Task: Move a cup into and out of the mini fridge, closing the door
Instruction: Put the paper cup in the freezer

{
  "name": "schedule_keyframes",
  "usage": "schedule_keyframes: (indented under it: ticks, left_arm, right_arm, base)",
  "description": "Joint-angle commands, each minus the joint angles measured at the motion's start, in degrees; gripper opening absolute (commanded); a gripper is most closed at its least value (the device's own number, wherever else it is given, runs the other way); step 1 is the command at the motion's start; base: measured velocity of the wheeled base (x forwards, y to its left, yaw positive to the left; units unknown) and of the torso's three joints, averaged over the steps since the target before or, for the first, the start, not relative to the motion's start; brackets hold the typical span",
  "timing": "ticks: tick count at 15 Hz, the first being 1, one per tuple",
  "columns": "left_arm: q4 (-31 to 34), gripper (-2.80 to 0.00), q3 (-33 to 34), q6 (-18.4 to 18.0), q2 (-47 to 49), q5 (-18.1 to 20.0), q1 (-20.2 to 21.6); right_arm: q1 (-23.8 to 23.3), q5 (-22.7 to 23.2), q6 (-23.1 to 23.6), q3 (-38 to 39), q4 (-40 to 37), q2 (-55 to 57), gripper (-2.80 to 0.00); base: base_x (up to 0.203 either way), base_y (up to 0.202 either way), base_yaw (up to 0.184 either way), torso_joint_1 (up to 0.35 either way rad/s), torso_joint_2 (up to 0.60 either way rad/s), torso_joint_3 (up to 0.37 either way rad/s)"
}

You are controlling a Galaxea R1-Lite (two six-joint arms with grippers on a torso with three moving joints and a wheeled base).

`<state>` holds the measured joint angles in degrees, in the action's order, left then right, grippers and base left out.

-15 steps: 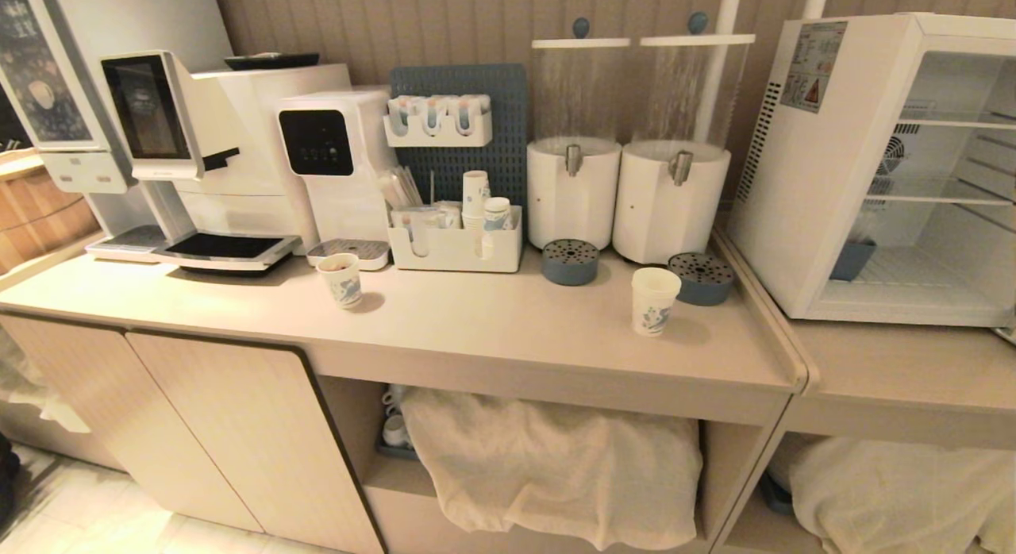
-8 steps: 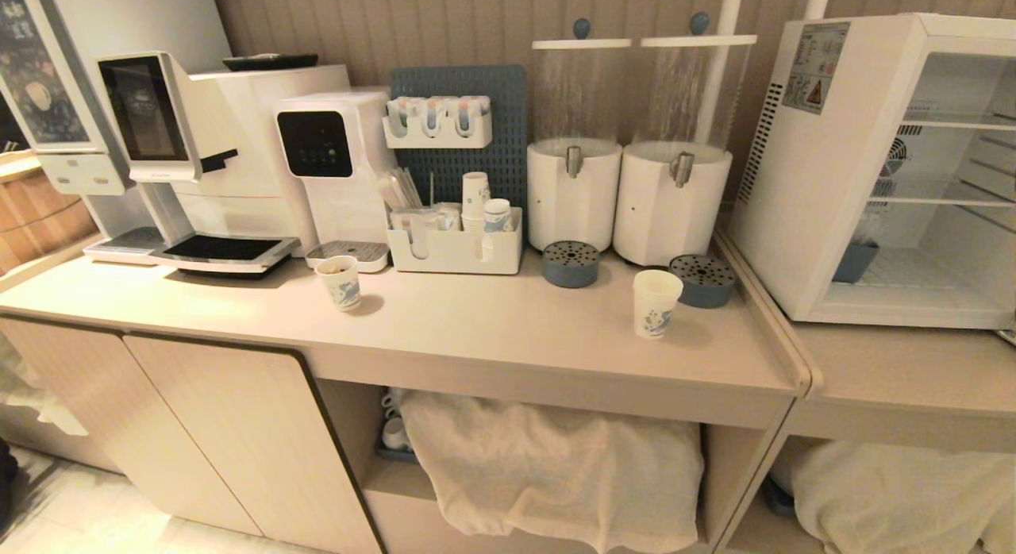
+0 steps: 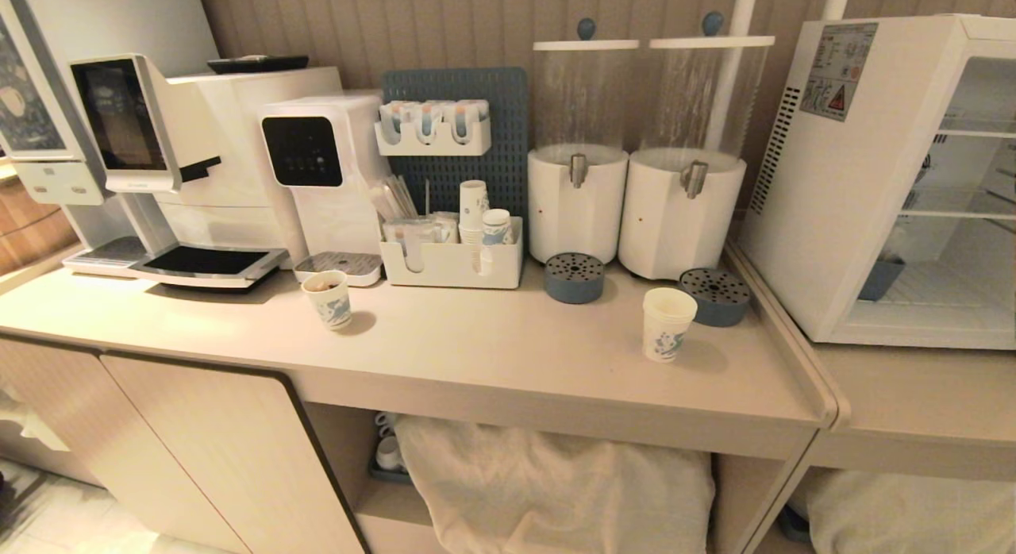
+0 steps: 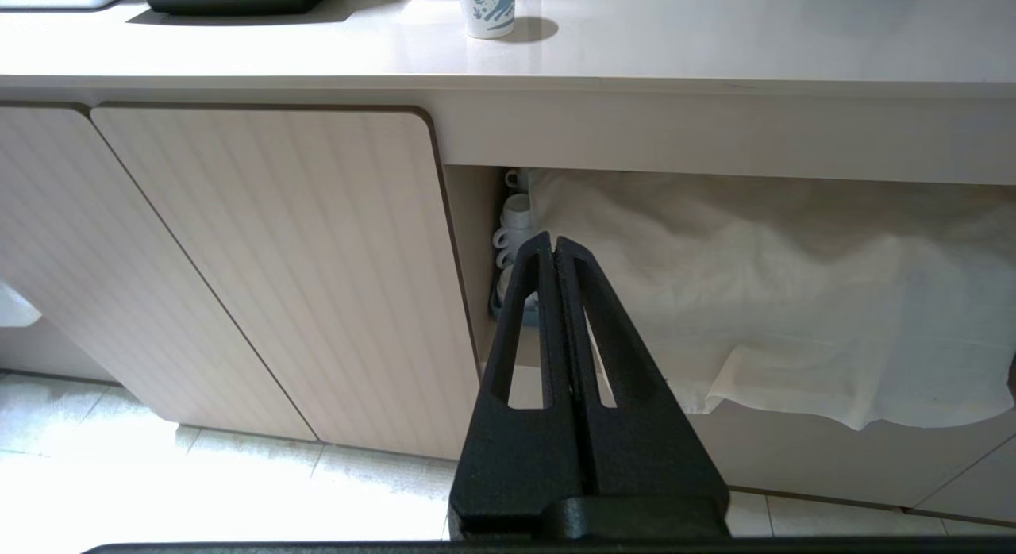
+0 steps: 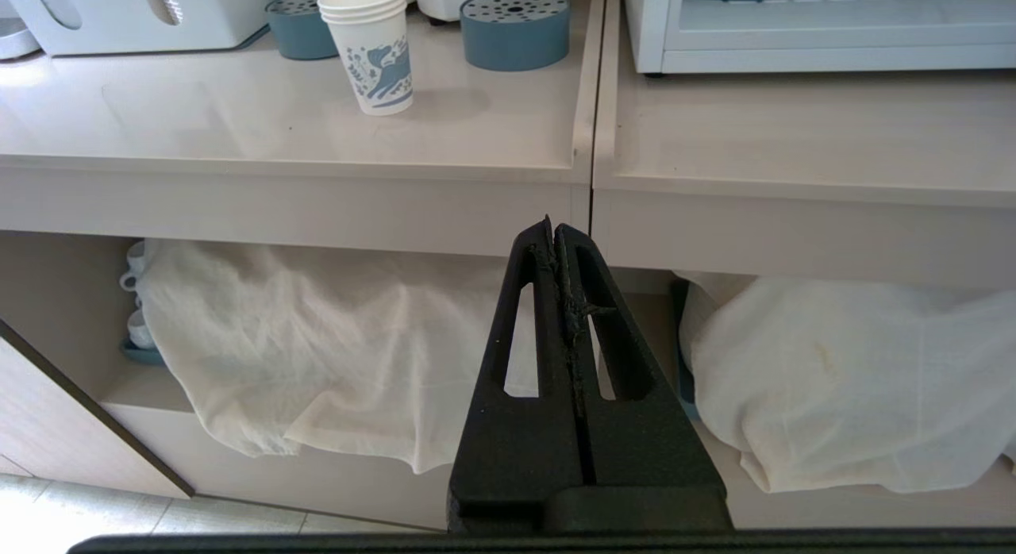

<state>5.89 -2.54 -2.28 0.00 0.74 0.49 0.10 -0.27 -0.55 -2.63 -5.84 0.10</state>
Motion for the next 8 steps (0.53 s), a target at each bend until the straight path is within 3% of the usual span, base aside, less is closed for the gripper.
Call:
schedule_keyframes:
  ticks: [1,2,4,6,8]
  left_arm:
    - [0.00,-2.80,0.07,0.34,0.14,-0.09,-0.02]
    - [0.00,-2.80,0.07,0.85,0.09,-0.21,0.04]
    - [0.09,-2.80,0.03,0.89,0.17,-0.21,0.00]
    - [0.09,-2.80,-0.01,1.06,0.10,-0.27,-0.04]
    - [0.09,-2.80,0.07,1.22,0.09,-0.30,-0.02]
  right_arm:
    - [0.07,-0.23,-0.04,0.00,0.45,-0.03,-2.80]
    - [0.07,-0.66,-0.17,-1.40,0.79,-0.02,-2.80]
    - [0.08,-1.30,-0.48,-11.64,-1.73,0.48,-2.80]
    - [0.08,-1.80,-1.01,-30.25,-6.64,4.03,-2.80]
    - [0.08,-3.00,-2.95,-49.78,-10.57,14.55,-2.80]
  base:
    - [0.000,0.000,0.000,0.000,0.00,0.000]
    - [0.000,0.000,0.000,0.000,0.00,0.000]
    - [0.000,0.000,0.000,0.000,0.00,0.000]
    - [0.000,0.000,0.000,0.000,0.00,0.000]
    - [0.000,0.000,0.000,0.000,0.00,0.000]
